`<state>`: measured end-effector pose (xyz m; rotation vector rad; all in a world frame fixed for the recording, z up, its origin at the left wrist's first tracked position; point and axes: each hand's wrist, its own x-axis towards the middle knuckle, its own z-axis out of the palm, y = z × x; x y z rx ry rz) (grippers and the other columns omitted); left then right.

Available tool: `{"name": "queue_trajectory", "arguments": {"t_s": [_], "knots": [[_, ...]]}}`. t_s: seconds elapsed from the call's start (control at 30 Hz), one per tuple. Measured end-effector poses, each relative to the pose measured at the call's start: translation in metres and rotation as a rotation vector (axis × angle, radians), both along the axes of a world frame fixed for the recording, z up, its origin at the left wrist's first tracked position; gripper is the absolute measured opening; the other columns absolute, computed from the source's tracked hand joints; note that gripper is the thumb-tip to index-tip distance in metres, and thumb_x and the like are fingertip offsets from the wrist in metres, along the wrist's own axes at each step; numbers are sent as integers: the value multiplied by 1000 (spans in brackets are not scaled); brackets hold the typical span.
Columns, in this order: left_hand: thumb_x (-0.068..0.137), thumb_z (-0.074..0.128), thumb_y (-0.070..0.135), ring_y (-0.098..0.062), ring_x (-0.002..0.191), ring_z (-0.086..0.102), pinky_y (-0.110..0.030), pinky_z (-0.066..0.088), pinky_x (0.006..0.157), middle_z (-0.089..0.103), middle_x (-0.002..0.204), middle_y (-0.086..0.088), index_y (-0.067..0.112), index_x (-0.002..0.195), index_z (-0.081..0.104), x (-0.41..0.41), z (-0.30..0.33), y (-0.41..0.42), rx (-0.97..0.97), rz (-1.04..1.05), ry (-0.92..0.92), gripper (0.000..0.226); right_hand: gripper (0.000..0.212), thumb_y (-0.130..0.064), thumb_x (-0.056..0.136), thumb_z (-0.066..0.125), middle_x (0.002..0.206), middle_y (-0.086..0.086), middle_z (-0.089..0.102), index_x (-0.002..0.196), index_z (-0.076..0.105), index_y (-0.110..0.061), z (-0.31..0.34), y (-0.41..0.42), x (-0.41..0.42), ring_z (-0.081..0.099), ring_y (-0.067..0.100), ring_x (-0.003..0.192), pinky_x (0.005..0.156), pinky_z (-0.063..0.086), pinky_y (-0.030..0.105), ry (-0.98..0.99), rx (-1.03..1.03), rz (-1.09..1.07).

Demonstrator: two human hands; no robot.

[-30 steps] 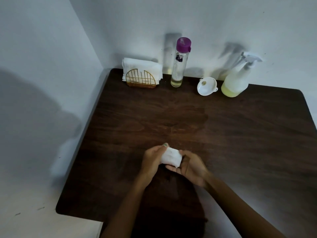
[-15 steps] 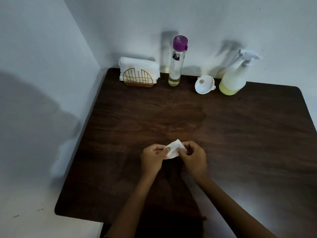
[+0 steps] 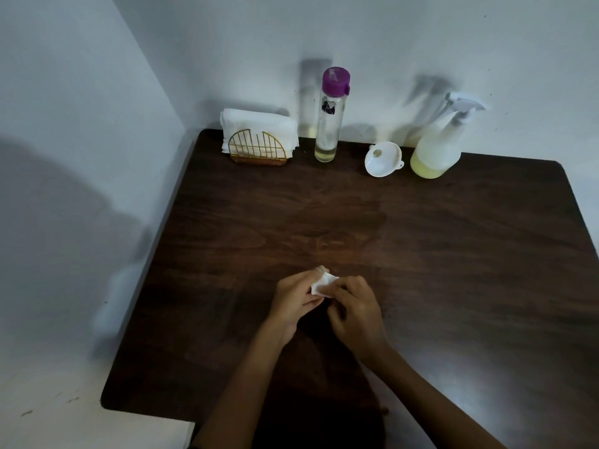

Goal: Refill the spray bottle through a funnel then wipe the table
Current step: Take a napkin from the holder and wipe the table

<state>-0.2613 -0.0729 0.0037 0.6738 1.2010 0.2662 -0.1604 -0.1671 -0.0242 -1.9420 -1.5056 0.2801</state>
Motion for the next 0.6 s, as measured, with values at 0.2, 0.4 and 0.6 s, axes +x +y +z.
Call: {"name": "queue_trajectory", "arguments": {"t_s": [0.2, 0.4, 0.6], "knots": [[88, 64, 16, -15, 97, 67, -27, 54, 84, 71, 99, -2, 16, 106, 66, 2, 2, -4, 127, -42, 74, 19, 19, -13, 79, 52, 84, -10, 60, 90, 68, -14, 18, 6, 10, 54, 7, 82, 68, 46, 24, 256, 86, -191], [86, 67, 24, -2, 84, 63, -19, 51, 72, 67, 86, 11, 26, 93, 66, 8, 3, -5, 217, -123, 120, 7, 34, -20, 84, 69, 106, -4, 68, 116, 64, -13, 19, 19, 30, 65, 5, 95, 80, 54, 23, 790, -302, -188], [90, 60, 19, -2, 78, 64, -10, 49, 60, 70, 90, 6, 14, 104, 70, 7, 1, -7, 289, -131, 125, 17, 28, -1, 78, 71, 83, 3, 72, 106, 68, 0, 13, 28, 30, 69, 3, 68, 58, 54, 17, 1002, -350, -272]]}}
